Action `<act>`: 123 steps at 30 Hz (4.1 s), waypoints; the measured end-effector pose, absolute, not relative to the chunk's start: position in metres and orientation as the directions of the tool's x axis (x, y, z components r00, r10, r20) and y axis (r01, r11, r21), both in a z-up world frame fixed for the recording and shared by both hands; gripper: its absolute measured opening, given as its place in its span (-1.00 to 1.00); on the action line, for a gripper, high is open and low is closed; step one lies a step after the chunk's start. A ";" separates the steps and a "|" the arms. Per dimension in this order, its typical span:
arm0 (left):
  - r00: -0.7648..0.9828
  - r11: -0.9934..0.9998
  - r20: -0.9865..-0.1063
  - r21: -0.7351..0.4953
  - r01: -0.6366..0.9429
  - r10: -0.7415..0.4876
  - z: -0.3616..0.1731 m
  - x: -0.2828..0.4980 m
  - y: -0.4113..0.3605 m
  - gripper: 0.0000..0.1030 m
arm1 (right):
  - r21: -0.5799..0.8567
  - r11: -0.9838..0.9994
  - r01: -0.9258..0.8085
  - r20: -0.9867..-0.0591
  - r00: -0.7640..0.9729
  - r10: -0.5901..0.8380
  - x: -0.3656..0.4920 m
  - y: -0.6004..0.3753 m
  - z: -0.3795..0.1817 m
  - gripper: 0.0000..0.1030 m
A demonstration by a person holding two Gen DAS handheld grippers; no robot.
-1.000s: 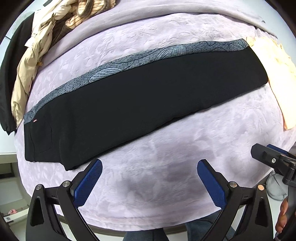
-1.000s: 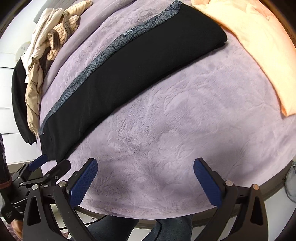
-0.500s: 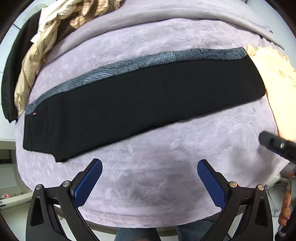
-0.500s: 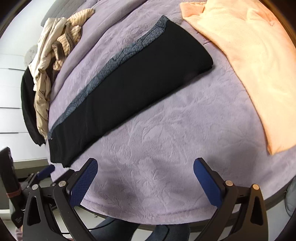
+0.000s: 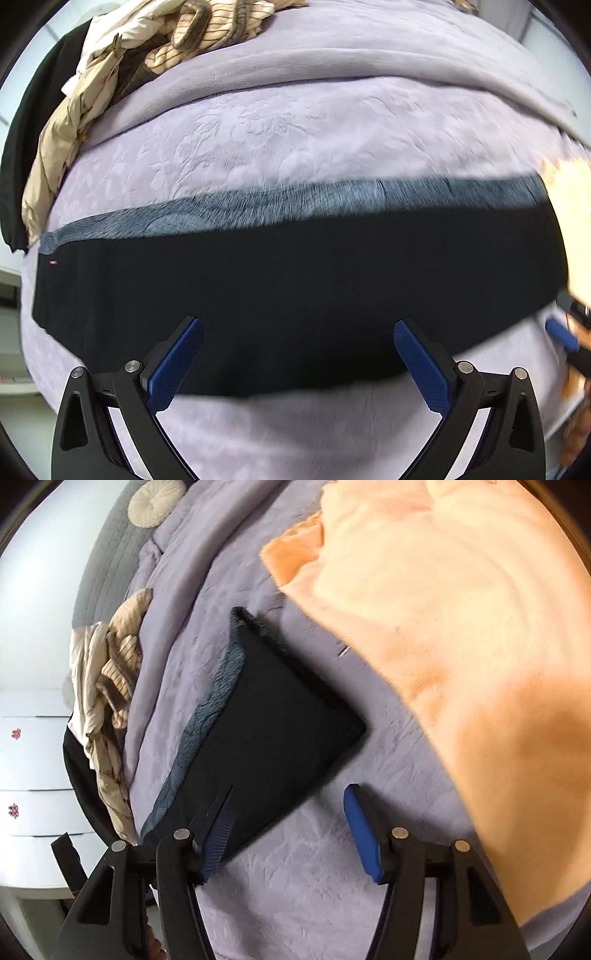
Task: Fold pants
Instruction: 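Move the right gripper toward the leg ends of the folded trousers, then close the right gripper on the leg ends of the black trousers, then lift the leg ends with the right gripper and fold them toward the grey waistband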
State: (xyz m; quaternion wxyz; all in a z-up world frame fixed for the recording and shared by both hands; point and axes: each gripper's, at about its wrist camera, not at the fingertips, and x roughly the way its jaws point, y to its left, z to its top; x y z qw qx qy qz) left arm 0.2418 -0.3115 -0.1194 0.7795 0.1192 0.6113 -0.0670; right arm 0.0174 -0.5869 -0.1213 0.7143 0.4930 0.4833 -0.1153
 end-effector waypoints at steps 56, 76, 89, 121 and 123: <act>0.368 0.965 -0.930 0.099 0.242 0.003 -0.124 0.259 -0.337 0.97 | 0.753 0.370 0.544 -0.656 0.662 0.361 0.052 -0.598 -0.168 -0.56; 0.305 0.948 -0.952 0.084 0.307 -0.014 -0.147 0.232 -0.338 1.00 | 0.750 0.388 0.536 -0.659 0.659 0.363 0.052 -0.599 -0.170 -0.54; 0.339 0.942 -0.940 0.072 0.329 -0.047 -0.183 0.207 -0.363 1.00 | 0.779 0.429 0.457 -0.608 0.720 0.335 0.059 -0.580 -0.118 -0.73; 0.292 0.989 -0.954 -0.027 0.146 -0.070 -0.142 0.330 -0.036 1.00 | 0.092 0.991 0.101 -0.906 0.421 0.041 0.203 -0.157 -0.121 -0.61; 0.286 0.988 -0.954 -0.055 0.145 -0.095 -0.140 0.331 -0.034 1.00 | -0.038 0.998 0.042 -0.899 0.434 -0.053 0.198 -0.136 -0.115 -0.42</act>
